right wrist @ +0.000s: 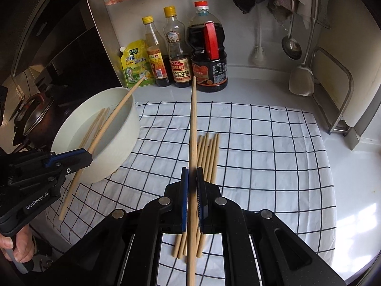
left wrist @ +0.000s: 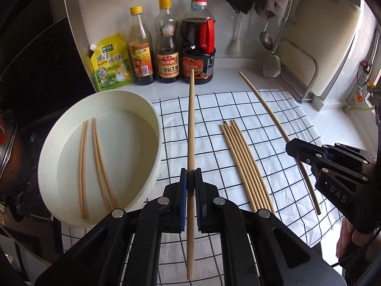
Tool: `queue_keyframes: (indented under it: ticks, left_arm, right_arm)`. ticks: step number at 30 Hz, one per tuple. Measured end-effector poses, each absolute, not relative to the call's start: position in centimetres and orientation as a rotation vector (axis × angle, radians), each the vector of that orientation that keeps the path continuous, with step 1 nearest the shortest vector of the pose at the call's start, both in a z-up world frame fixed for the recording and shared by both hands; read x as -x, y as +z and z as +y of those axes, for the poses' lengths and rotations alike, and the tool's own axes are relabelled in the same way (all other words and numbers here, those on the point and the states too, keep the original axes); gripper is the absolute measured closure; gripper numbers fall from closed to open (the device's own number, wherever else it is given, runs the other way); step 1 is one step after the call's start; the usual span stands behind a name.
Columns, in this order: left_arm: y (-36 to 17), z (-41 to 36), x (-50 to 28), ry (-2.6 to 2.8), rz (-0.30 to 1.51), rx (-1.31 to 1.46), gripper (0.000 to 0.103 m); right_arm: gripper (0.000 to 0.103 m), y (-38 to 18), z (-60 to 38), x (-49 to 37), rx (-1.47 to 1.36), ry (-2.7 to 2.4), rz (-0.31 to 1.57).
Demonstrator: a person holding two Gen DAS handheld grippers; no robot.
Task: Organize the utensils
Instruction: 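Lift both held chopsticks and carry them over the water basin, then lower the chopsticks into the basin and open both tools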
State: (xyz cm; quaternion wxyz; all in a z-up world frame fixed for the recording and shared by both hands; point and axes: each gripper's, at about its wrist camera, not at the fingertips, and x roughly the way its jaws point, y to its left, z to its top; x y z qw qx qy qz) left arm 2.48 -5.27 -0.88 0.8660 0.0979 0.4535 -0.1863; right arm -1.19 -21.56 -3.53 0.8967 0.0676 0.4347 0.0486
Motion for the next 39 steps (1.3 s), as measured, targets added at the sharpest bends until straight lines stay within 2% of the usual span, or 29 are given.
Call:
queue_keyframes:
  ticks: [19,30,39]
  left_arm:
    - [1.8,6.6,-6.7,-0.245,0.884,-0.097,0.096]
    - [0.8,12.1,-9.9,-0.172,0.902,-0.061,0.096]
    - [-1.8,13.3,-13.6,-0.170,0.950,-0.036,0.096]
  right_arm:
    - [0.096,-2.3,-11.4,-5.3,-0.136,0.242,0.902]
    - [0.096,-3.5,-6.0,-9.0,-0.129,0.311,0.926]
    - [0.096,-5.7,-2.9,-13.0,-0.133,0.327,0.979]
